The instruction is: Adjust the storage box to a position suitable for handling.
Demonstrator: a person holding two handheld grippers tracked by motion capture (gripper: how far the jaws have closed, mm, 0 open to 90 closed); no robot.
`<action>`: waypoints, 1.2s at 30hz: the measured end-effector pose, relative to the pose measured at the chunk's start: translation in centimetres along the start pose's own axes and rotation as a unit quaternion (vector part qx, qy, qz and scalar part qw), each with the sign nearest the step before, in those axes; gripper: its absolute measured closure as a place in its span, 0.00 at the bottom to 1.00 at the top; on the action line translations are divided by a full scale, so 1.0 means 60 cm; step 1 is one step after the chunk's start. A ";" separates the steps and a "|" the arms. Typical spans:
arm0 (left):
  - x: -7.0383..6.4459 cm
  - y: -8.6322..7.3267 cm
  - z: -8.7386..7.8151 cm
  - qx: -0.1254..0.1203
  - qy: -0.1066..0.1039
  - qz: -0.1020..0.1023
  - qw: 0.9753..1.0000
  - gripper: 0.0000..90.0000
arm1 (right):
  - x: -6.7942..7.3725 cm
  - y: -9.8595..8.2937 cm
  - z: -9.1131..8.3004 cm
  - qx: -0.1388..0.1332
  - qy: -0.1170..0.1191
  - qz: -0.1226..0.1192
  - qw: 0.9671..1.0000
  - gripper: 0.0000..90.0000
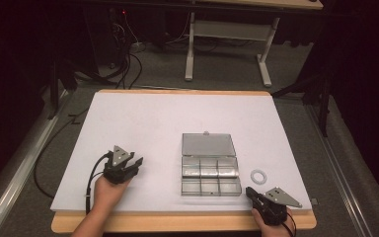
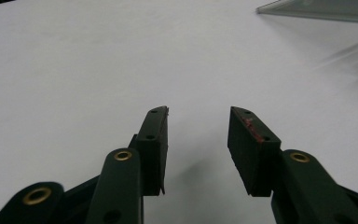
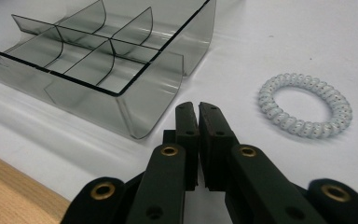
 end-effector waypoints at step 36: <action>0.023 -0.026 -0.005 -0.005 -0.036 -0.007 0.999 0.42 | -0.110 0.054 -0.008 0.045 -0.096 0.052 0.993 0.79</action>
Point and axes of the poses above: each handheld gripper's, and its own axes: z roughly forward along the jaws, y roughly out of its top, x roughly to its left, the point moved 7 cm from there along z, roughly forward along the jaws, and after that the axes turned 10 degrees about y, right-handed, at the moved point
